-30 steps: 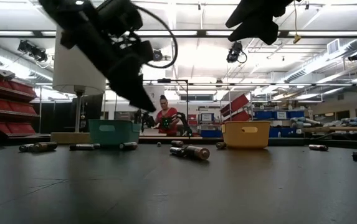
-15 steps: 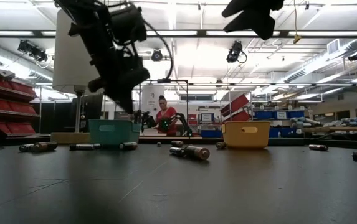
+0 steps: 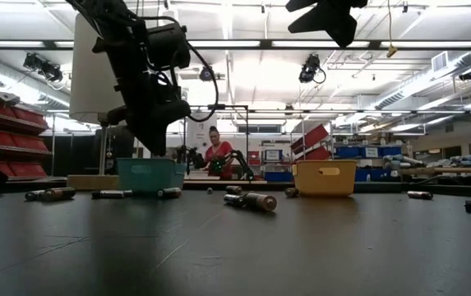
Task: Sort batteries
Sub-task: Put the black battery into the yellow bin
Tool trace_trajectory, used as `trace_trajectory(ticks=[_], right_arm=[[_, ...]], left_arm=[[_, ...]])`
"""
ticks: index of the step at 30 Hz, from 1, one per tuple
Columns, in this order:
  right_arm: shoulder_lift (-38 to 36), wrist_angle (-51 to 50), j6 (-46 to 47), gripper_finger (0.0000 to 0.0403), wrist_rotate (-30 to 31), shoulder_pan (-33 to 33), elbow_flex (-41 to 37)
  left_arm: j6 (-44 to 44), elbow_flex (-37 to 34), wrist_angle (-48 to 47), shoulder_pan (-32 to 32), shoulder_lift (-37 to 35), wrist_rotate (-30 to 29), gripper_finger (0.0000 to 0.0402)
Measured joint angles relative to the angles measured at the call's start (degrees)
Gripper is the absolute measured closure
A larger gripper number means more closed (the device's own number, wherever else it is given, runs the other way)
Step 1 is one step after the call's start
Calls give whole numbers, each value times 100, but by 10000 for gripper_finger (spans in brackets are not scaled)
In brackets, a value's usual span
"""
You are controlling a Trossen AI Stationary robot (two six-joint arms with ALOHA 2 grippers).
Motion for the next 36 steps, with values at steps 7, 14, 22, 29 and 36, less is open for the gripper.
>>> trace_trajectory(ticks=[7,14,22,29,36], right_arm=[[0,-11,-119,215,60,-4,0],[0,-11,-149,215,135,-79,0],[0,-7,54,215,126,-90,0],[117,-195,-24,214,-97,86,0],[737,-441,-89,197,-839,315,0]], left_arm=[[13,91,-120,-4,0,99,309],[103,373,-414,-28,0,347,308],[1045,522,-500,-1100,-563,-38,329],[967,496,-728,-2319,-1089,374,346],[-445,441,-1013,-2987,-1152,415,347]])
